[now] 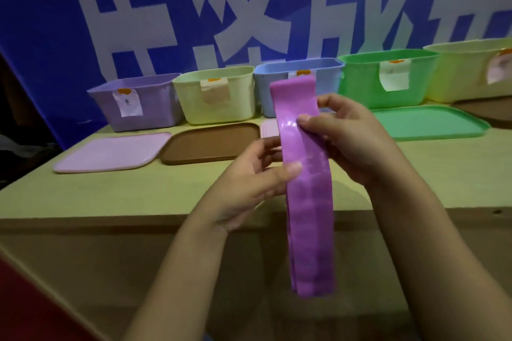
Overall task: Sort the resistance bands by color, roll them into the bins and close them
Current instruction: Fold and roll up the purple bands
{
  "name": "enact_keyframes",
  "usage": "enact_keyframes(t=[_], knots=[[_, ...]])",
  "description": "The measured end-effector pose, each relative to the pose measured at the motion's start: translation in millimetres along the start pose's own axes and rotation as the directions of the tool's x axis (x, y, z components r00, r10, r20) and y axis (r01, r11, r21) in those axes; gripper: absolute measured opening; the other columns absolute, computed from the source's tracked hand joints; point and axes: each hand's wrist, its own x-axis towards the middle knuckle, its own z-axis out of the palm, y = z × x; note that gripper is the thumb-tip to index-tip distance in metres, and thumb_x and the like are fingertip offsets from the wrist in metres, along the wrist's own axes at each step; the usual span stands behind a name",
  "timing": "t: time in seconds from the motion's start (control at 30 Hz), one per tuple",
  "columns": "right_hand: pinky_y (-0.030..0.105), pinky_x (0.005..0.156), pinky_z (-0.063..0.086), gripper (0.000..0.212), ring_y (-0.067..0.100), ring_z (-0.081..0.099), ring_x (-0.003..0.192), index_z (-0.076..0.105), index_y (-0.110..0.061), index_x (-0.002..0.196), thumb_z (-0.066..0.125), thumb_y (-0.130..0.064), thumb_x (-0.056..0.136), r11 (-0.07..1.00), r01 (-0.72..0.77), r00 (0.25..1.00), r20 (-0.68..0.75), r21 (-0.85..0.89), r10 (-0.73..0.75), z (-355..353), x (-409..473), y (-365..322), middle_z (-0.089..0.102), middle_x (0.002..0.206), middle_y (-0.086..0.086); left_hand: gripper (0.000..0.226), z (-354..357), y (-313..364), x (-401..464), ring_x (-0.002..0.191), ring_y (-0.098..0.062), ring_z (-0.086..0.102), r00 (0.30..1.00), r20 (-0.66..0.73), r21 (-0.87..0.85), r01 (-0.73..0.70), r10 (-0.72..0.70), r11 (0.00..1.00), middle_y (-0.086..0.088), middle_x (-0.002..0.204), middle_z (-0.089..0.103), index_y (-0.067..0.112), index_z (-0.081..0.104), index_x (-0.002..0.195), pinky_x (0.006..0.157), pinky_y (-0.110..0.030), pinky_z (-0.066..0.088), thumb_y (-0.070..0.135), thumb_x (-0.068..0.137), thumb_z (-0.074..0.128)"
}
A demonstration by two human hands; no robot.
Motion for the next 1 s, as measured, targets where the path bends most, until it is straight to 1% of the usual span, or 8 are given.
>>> enact_keyframes(t=[0.13,0.2,0.3,0.4,0.53,0.63,0.77,1.0], knots=[[0.027,0.053,0.051,0.019,0.019,0.066,0.062,0.054,-0.011,0.096,0.06,0.003,0.083,0.996,-0.049,0.994,0.098,0.076,0.042,-1,-22,25,0.072,0.075,0.01,0.038,-6,-6,6,0.092,-0.012,0.064,0.953,-0.229,0.08,-0.182,0.196,0.98,0.002,0.099,0.068,0.016,0.061,0.112,0.074,-0.026,0.054,0.019,0.074,0.065],[0.028,0.055,0.053,0.019,0.019,0.067,0.065,0.053,-0.011,0.097,0.058,0.002,0.084,0.995,-0.062,0.991,0.125,0.078,0.052,-2,-26,33,0.071,0.075,0.011,0.031,-6,-10,8,0.091,-0.008,0.063,0.921,-0.256,0.183,-0.253,0.295,0.95,0.007,0.091,0.071,0.019,0.065,0.103,0.078,-0.023,0.051,0.014,0.072,0.067],[0.036,0.066,0.053,0.02,0.024,0.067,0.073,0.054,-0.012,0.102,0.059,-0.002,0.086,0.996,-0.054,0.984,0.164,-0.067,0.064,-5,-29,40,0.069,0.083,0.022,0.023,-6,-16,6,0.088,-0.006,0.065,0.89,-0.281,0.239,-0.299,0.36,0.924,0.009,0.087,0.072,0.027,0.071,0.087,0.078,-0.02,0.05,0.011,0.071,0.068],[0.032,0.076,0.055,0.027,0.018,0.069,0.087,0.053,-0.017,0.104,0.067,-0.005,0.084,0.996,0.036,0.992,0.122,-0.083,-0.026,-6,-26,48,0.071,0.095,0.011,0.029,-9,-20,6,0.084,-0.005,0.065,0.88,-0.265,0.257,-0.33,0.394,0.908,0.01,0.083,0.072,0.033,0.074,0.08,0.076,-0.02,0.052,0.007,0.069,0.066],[0.026,0.082,0.052,0.038,0.015,0.065,0.102,0.057,-0.038,0.103,0.074,-0.022,0.073,0.886,0.425,0.903,0.028,-0.184,-0.428,-7,-25,51,0.065,0.113,-0.004,0.034,-12,-23,5,0.082,-0.004,0.065,0.897,-0.217,0.31,-0.312,0.386,0.898,0.012,0.083,0.071,0.04,0.072,0.082,0.071,-0.021,0.053,0.009,0.069,0.069],[0.027,0.085,0.051,0.02,0.014,0.061,0.109,0.066,-0.027,0.1,0.068,-0.022,0.081,0.726,0.561,0.812,0.096,-0.397,-0.575,-5,-19,51,0.064,0.112,0.0,0.024,-17,-25,5,0.084,-0.007,0.065,0.911,-0.182,0.313,-0.303,0.37,0.9,0.009,0.085,0.071,0.039,0.073,0.084,0.071,-0.022,0.053,0.024,0.066,0.072],[0.018,0.09,0.044,0.011,0.007,0.06,0.103,0.068,-0.016,0.093,0.067,-0.014,0.082,0.562,0.624,0.736,0.168,-0.542,-0.656,-3,-10,54,0.066,0.105,0.005,0.022,-22,-25,6,0.084,-0.006,0.065,0.928,-0.185,0.241,-0.276,0.323,0.93,0.009,0.083,0.07,0.036,0.074,0.082,0.071,-0.021,0.052,0.026,0.063,0.069],[0.02,0.085,0.045,0.01,0.008,0.062,0.096,0.07,-0.009,0.089,0.065,-0.016,0.084,0.563,0.623,0.745,0.193,-0.544,-0.638,-1,-3,63,0.067,0.099,0.002,0.017,-30,-25,7,0.08,-0.009,0.063,0.955,-0.098,0.246,-0.25,0.28,0.937,0.001,0.082,0.068,0.019,0.071,0.085,0.065,-0.019,0.051,0.011,0.07,0.07]])
